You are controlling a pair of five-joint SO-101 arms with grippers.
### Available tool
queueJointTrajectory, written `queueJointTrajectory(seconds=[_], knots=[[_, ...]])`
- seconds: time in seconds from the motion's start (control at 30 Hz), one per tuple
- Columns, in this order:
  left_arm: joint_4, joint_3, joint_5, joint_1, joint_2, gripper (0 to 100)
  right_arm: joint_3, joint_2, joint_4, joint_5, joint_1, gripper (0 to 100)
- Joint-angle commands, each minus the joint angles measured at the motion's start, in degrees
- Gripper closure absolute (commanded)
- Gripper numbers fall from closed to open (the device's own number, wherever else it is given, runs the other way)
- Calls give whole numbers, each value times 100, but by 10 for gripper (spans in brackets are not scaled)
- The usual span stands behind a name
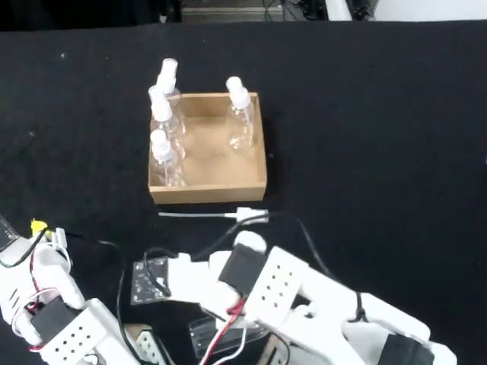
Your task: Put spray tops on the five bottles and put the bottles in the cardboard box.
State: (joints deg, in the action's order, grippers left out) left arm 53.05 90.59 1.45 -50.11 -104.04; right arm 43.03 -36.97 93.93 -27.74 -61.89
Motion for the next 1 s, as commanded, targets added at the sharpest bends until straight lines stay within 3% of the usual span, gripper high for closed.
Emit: queueJointTrajectory(seconds=[0.0, 0.33, 0.53, 0.7, 0.83, 0.97], knots=[[-167, -75, -62, -207, -35, 832, 127, -145, -167, 149, -378, 716], [-378, 40, -70, -268, -35, 834, 321, -145, -501, 202, -273, 716], [-360, 48, -70, -259, -35, 834, -171, -145, -185, 70, 1099, 716], [-360, 48, -70, -233, -35, 834, -831, -145, 659, -888, 1864, 716], [-343, 57, -70, -215, -35, 834, -892, -110, 527, -598, 2725, 717], [-123, 4, -44, 4, -35, 833, -954, 382, 536, 316, 3578, 717]])
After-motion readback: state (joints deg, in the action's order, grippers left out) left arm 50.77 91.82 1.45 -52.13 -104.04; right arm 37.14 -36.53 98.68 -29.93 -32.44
